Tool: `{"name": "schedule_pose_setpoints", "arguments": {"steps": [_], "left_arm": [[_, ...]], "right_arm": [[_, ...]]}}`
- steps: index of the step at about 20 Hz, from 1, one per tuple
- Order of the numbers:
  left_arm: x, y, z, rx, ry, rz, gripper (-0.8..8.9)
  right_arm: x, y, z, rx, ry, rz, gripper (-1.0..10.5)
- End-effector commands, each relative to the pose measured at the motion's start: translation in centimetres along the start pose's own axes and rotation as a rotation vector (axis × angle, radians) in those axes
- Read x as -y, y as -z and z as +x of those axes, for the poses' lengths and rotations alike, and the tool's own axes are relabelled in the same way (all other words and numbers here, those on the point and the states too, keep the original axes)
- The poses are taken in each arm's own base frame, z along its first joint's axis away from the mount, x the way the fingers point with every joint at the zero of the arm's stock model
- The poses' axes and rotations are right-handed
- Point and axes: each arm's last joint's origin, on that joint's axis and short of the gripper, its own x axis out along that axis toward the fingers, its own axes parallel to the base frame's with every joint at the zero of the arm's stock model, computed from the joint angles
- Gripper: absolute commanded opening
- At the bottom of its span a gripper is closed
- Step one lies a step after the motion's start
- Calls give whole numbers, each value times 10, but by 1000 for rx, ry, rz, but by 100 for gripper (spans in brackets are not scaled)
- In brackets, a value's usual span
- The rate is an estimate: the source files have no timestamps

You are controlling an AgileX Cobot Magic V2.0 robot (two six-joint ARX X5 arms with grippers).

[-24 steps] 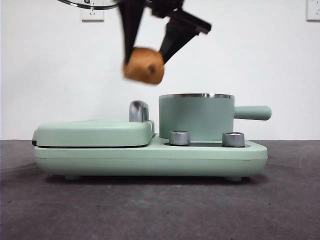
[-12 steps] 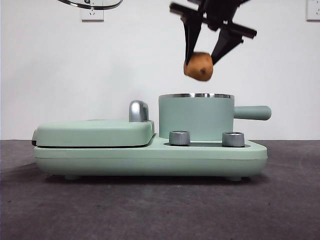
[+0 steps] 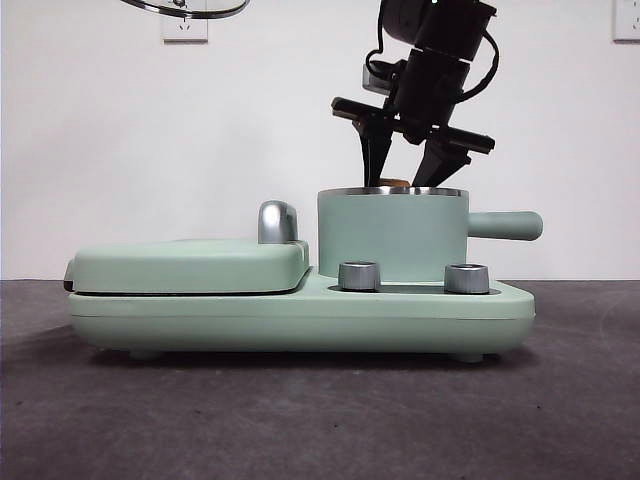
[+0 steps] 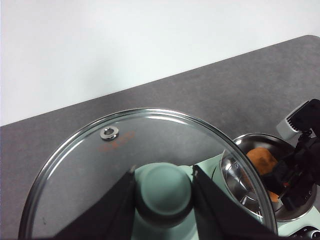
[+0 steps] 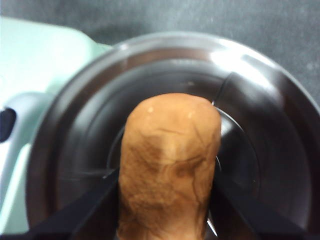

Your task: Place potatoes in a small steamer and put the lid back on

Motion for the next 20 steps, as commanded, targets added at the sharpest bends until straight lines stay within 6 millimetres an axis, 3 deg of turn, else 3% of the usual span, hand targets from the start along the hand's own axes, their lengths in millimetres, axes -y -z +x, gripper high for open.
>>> {"name": "schedule_pose_setpoints", "arguments": {"steps": [1,6,9,11,15,20], "left_arm": [[2,-10,-11,66,-1,22,6],[2,-10,-11,65,-1,22,6],[2,-8,-11,48,0,20,6],[2,-7,-9,39,1,17,5],[4,-6,-8,36,10,15,6],[12,2,6,-10,39,24,5]], "right_arm": [[-3,-2,1,-6,-4,-27,196],[-2,0,2,-31,7,-24,252],[-3,-1,1,-20,4,-25,383],[-5,-6,-13,7,0,-30,398],[-13,-3,-85,32,46,-46,398],[-23,47,-201,118,231,-172,386]]}}
